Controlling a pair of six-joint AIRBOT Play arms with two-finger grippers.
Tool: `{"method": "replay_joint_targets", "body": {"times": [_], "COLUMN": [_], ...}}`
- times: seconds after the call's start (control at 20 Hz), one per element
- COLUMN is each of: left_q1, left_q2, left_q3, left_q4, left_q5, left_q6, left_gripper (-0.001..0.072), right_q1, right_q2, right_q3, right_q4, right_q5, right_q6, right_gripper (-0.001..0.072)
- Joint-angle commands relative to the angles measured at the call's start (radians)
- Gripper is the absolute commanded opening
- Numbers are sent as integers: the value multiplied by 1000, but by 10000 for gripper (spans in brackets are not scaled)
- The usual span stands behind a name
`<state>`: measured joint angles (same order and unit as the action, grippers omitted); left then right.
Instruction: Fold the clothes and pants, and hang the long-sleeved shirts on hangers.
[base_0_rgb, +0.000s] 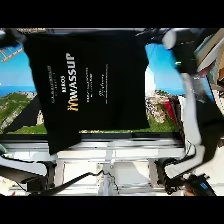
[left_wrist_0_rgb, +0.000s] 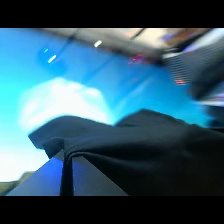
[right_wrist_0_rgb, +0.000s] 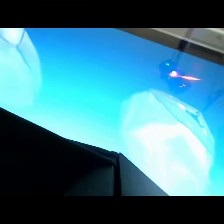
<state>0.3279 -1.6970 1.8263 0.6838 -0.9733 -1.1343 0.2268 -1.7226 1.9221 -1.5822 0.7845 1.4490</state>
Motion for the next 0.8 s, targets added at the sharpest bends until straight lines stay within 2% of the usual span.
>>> {"method": "replay_joint_targets", "body": {"times": [0.0,0.05,0.1,0.15,0.2,0.3,0.35,0.4,0.45,0.5,0.6,0.65,0.75], "left_q1": [-29,-19,-3,19,47,106,129,142,149,153,146,146,154], "left_q2": [-159,-160,-153,-142,-127,-109,-107,-96,-66,-16,130,214,364], "left_q3": [4,4,4,4,4,3,-5,-39,-114,-221,-505,-657,-905], "left_q4": [50,50,51,62,117,301,382,433,446,446,446,446,444], "left_q5": [224,237,211,137,24,-275,-435,-566,-642,-657,-559,-488,-352], "left_q6": [1,0,-1,-3,-24,-213,-244,-249,-259,-264,-262,-254,-245], "left_gripper": [69,403,720,696,696,658,536,482,483,483,488,531,687], "right_q1": [-8,-9,-12,-19,-34,-82,-120,-167,-214,-260,-349,-387,-466], "right_q2": [-223,-240,-240,-225,-203,-142,-115,-85,-49,-8,99,155,252], "right_q3": [0,0,0,5,16,17,9,-22,-78,-159,-380,-491,-700], "right_q4": [34,33,35,35,35,49,72,130,207,284,376,397,477], "right_q5": [-355,-388,-373,-288,-139,177,339,480,583,663,786,799,786], "right_q6": [0,0,3,9,33,64,66,65,56,53,35,11,-76], "right_gripper": [41,225,468,563,555,438,440,440,440,440,440,440,441]}}
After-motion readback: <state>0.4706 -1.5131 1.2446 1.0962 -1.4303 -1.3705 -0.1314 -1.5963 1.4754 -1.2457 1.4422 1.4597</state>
